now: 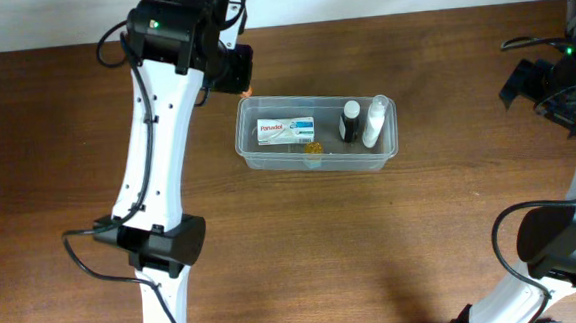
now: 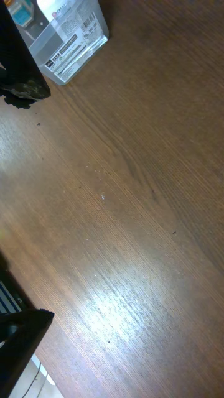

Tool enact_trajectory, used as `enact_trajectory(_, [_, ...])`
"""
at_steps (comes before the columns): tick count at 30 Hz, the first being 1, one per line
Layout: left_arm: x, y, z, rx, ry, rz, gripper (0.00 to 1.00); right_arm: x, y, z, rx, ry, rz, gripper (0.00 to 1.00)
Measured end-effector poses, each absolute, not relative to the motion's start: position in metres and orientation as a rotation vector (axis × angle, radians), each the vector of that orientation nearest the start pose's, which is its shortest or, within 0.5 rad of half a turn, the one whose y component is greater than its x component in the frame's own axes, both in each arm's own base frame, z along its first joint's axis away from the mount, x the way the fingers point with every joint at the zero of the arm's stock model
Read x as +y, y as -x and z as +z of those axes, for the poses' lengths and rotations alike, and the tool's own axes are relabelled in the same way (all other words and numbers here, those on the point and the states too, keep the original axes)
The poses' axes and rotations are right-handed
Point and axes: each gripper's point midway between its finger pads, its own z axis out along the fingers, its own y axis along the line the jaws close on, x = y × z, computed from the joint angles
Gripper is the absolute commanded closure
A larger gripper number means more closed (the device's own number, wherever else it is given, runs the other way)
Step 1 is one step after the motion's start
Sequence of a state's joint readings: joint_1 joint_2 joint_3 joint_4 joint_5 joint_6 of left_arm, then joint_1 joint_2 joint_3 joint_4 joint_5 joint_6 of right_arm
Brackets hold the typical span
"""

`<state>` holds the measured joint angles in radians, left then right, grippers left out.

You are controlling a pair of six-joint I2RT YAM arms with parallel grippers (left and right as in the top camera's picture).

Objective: Pack container
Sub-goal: 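Lift the orange tube and carry it right over the container, then lower the orange tube upright into the container beside the dark bottle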

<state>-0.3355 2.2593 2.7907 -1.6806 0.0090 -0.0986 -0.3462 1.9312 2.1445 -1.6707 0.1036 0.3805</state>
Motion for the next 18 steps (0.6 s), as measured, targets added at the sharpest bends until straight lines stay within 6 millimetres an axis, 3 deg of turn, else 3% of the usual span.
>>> enact_trajectory(7, [-0.169,-0.444,0.274,2.676,-0.342,-0.183,0.69,-0.141,-0.34,0.228,2.822,-1.083,-0.154,0.02])
enact_trajectory(18, [-0.266,-0.433,0.285,2.535,-0.527,-0.324,0.7,-0.141,-0.34,0.228,2.822,-1.083,-0.154,0.01])
